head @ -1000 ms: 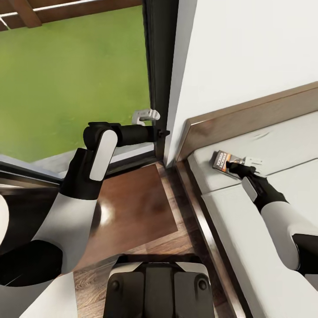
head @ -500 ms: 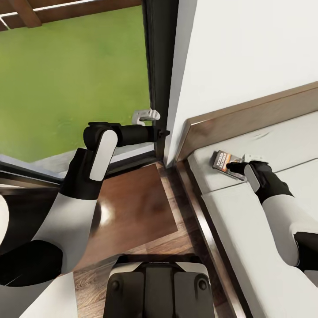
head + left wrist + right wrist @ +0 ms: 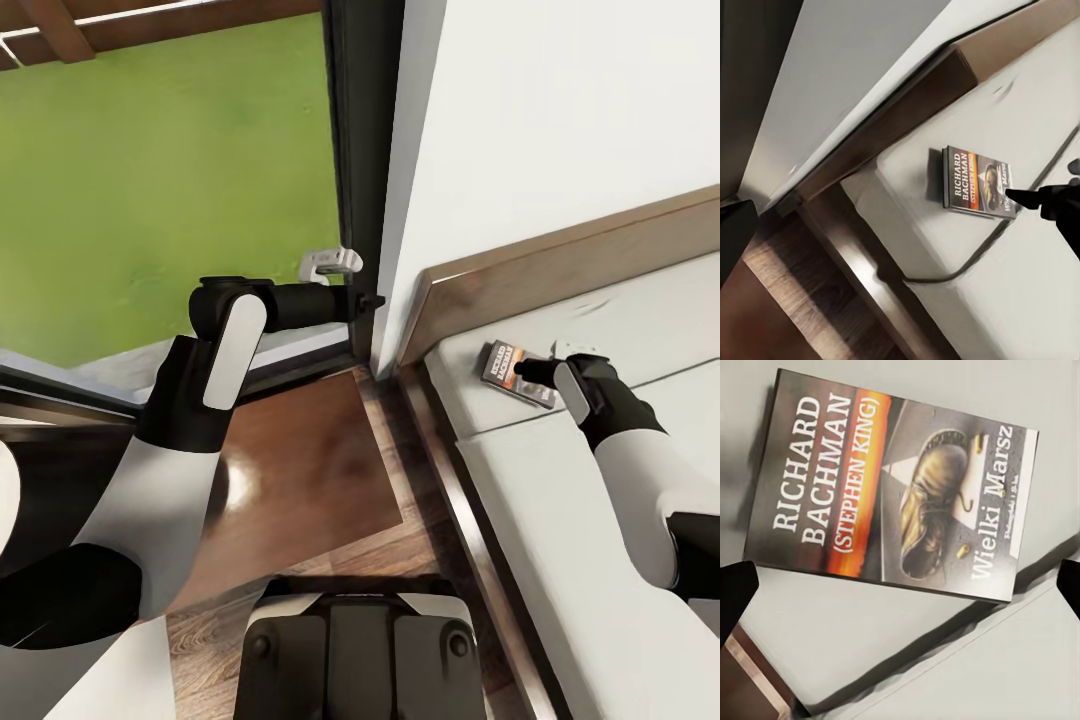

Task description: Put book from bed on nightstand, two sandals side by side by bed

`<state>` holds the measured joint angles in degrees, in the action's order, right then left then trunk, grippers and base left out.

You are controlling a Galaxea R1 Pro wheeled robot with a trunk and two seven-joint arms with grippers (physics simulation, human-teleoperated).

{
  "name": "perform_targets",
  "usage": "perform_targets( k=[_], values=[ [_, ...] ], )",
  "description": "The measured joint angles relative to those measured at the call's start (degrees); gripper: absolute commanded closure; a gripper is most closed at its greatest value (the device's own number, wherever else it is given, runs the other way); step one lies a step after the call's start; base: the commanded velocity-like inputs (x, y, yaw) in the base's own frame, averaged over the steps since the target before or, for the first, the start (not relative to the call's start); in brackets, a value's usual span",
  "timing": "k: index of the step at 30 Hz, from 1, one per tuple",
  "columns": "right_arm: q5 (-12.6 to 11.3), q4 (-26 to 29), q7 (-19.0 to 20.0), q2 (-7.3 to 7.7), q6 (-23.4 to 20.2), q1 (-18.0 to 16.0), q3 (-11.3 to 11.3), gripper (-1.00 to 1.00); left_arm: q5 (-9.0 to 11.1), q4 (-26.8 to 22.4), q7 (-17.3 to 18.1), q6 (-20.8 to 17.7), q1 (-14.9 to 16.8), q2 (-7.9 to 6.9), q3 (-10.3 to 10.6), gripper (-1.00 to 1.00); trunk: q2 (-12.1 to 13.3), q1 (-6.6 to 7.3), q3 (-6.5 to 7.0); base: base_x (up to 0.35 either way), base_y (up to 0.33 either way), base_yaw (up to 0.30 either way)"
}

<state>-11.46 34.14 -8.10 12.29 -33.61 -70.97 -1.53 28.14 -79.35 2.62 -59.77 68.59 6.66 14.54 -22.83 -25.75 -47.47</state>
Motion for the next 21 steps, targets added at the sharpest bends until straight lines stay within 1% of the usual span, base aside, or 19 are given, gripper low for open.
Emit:
perform_targets(
  k=[8, 16, 21],
  values=[
    [0.04, 0.29, 0.00, 0.01, -0.01, -0.27, -0.01, -1.00, 0.00, 0.00, 0.00, 0.00, -0.01, 0.08, 0.00, -1.00, 0.00, 0.00, 0.00, 0.000, 0.000, 0.000],
    [-0.01, 3.81, -0.01, -0.14, -0.22, -0.21, 0.07, -1.00, 0.16, 0.09, 0.00, 0.00, -0.03, 0.09, 0.00, -1.00, 0.00, 0.00, 0.00, 0.000, 0.000, 0.000],
    [0.02, 4.19, 0.01, -0.16, -0.48, -0.20, 0.08, -1.00, 0.17, 0.15, 0.00, 0.00, -0.04, 0.09, 0.00, -1.00, 0.00, 0.00, 0.00, 0.000, 0.000, 0.000]
  ],
)
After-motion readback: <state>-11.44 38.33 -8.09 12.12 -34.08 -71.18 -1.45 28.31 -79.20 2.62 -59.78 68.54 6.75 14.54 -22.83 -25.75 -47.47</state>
